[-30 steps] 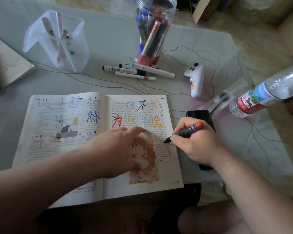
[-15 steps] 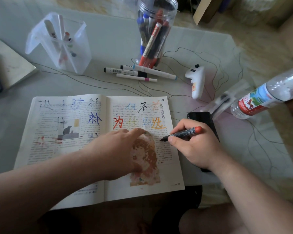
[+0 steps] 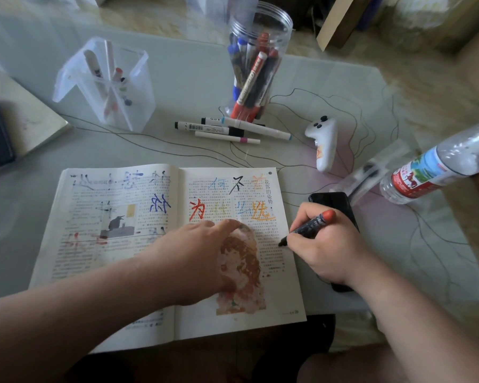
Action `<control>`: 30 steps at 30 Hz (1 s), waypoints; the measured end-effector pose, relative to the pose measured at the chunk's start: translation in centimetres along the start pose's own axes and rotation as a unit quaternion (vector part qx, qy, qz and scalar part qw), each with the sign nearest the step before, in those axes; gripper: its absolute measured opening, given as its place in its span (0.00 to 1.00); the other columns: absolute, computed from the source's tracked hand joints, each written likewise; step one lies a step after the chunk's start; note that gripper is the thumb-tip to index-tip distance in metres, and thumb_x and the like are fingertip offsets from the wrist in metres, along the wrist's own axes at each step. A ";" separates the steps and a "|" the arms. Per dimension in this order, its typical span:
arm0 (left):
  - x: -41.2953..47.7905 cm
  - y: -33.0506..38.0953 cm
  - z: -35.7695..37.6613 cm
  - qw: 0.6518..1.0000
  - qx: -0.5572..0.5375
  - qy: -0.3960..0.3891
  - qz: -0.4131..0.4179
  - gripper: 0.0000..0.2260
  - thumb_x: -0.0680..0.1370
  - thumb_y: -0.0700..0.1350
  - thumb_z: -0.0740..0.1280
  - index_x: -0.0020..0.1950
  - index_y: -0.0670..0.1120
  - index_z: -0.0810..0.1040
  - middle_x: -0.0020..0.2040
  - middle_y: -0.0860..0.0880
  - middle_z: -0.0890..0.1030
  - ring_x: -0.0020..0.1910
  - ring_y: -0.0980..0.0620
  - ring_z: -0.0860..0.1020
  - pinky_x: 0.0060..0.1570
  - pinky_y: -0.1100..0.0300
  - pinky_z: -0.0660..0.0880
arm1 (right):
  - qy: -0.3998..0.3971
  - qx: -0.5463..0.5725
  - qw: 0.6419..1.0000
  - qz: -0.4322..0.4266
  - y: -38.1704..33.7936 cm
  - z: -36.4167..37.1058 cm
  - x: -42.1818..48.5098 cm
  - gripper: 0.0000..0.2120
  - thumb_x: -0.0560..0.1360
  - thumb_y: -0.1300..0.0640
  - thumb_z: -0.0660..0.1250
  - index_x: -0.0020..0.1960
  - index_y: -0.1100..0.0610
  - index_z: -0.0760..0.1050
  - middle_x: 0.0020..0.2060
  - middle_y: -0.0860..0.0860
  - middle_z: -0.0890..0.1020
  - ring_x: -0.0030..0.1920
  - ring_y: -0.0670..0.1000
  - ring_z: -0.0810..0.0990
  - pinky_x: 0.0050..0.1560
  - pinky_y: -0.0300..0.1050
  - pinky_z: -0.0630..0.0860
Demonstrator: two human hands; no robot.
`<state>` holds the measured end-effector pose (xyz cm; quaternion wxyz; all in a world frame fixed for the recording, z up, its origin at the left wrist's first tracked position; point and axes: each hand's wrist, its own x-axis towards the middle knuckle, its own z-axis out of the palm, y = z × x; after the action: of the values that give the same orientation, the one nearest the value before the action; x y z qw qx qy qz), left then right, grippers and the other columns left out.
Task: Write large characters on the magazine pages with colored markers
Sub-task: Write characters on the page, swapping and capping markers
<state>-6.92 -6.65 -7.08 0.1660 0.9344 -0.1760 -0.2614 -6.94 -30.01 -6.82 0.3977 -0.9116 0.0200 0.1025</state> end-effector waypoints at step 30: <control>-3.9 -1.5 -7.0 0.877 -0.451 0.130 0.096 0.06 0.73 0.48 0.73 0.47 0.48 0.81 0.39 0.48 0.86 0.34 0.51 0.82 0.39 0.53 0.79 | -0.099 0.401 0.905 -0.098 -9.8 0.1 0.8 0.02 0.70 0.63 0.71 0.40 0.58 0.80 0.27 0.58 0.74 0.28 0.54 0.68 0.30 0.46 0.60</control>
<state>-5.89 -2.22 -0.33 0.6155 0.7622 -0.1045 -0.1710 -5.02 -23.16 0.01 0.7376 -0.6576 -0.0700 0.1363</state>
